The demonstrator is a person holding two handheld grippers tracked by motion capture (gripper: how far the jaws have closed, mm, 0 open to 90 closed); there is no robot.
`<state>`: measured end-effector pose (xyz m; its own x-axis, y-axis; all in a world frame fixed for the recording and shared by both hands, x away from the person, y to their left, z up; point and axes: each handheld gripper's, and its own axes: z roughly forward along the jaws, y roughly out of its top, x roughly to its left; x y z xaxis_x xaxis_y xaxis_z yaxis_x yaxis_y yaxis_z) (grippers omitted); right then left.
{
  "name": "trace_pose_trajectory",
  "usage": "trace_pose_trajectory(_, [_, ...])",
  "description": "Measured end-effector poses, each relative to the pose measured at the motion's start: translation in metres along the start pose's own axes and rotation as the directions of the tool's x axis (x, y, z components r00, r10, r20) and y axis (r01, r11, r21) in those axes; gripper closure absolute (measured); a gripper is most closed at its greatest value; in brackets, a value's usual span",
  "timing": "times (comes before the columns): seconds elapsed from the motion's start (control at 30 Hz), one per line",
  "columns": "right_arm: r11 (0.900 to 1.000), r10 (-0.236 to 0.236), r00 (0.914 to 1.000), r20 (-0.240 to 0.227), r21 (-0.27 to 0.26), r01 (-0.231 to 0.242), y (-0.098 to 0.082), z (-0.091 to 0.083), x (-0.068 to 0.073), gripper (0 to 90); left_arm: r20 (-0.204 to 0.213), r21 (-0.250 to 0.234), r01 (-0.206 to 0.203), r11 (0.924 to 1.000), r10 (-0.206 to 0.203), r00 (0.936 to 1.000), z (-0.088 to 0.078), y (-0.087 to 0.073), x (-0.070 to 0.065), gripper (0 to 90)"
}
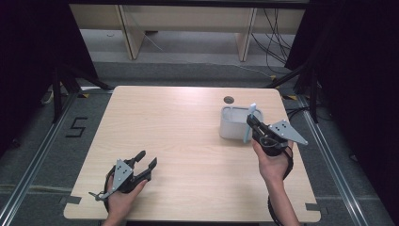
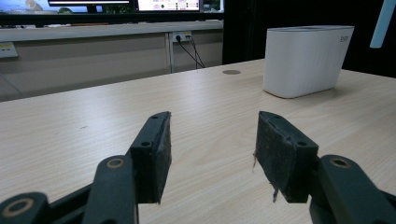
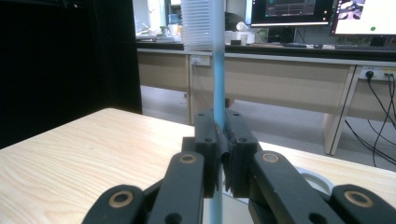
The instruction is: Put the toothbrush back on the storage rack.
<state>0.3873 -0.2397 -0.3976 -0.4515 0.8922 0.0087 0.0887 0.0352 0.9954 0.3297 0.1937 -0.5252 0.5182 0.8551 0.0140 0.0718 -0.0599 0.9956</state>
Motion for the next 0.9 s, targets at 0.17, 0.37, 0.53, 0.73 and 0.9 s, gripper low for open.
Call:
trace_pose_trajectory(0.17, [1.000, 0.009, 0.9999, 0.006, 0.009, -0.009, 0.001, 0.000, -0.002, 85.8, 0.001, 0.000, 0.000, 1.0000, 0.000, 1.0000, 0.000, 0.000, 0.000, 45.1])
trace_pose_trajectory(0.37, [1.000, 0.008, 0.9999, 0.009, 0.000, -0.008, 0.005, 0.000, -0.005, 85.8, 0.002, -0.001, -0.001, 1.0000, 0.001, 1.0000, 0.000, 0.000, 0.000, 45.1])
trace_pose_trajectory(0.53, [1.000, -0.009, 0.9999, 0.012, -0.001, 0.009, 0.007, 0.001, -0.009, 85.8, 0.001, -0.002, -0.002, 1.0000, 0.002, 1.0000, 0.000, 0.000, 0.000, 45.2])
trace_pose_trajectory(0.73, [1.000, 0.005, 0.9999, 0.011, -0.008, -0.004, 0.009, 0.002, -0.012, 85.8, 0.002, -0.002, -0.003, 1.0000, 0.003, 1.0000, 0.000, 0.000, -0.001, 45.2])
trace_pose_trajectory(0.9, [1.000, 0.020, 0.9995, 0.023, -0.009, -0.020, 0.011, 0.002, -0.012, 85.8, 0.002, -0.002, -0.003, 1.0000, 0.003, 1.0000, 0.000, 0.000, -0.001, 45.2])
